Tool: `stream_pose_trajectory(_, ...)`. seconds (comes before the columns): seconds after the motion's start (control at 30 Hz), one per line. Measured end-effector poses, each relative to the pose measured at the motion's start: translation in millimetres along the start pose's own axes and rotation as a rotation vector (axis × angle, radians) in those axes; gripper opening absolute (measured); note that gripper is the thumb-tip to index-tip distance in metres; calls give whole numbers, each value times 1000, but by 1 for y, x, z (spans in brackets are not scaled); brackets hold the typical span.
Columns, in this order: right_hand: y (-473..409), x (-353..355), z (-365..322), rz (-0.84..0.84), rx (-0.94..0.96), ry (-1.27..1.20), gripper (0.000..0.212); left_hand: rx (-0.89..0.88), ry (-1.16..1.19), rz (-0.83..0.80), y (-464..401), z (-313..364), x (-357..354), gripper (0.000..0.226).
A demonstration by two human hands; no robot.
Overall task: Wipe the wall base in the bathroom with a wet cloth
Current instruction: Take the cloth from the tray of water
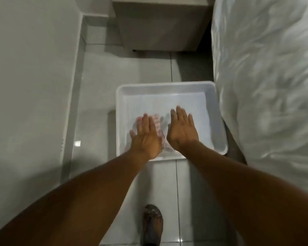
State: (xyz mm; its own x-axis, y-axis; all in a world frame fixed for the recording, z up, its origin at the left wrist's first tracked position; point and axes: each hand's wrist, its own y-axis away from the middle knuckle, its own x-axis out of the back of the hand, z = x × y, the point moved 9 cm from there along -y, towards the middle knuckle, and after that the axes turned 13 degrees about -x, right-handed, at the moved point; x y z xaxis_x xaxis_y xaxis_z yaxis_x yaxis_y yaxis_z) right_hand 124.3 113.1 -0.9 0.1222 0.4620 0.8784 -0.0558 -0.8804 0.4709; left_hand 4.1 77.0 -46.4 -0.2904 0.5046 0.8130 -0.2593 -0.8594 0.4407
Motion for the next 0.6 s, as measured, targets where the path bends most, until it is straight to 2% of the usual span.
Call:
stream_pose_trajectory(0.13, -31, -22, -9, -29, 39, 18, 65, 3, -15, -16, -41, -7, -21, 116)
stream_pose_trajectory(0.27, -39, -41, -6, -67, 45, 0, 66, -32, -56, 90, -52, -4, -31, 119)
stream_pose_trajectory(0.37, -42, -42, -3, -68, 47, -12, 68, -47, -67, 155, -63, 0, -29, 109)
stream_pose_trajectory(0.6, -19, -25, 1, -26, 19, 17, 66, -72, -203, 54, -53, 6, -14, 116)
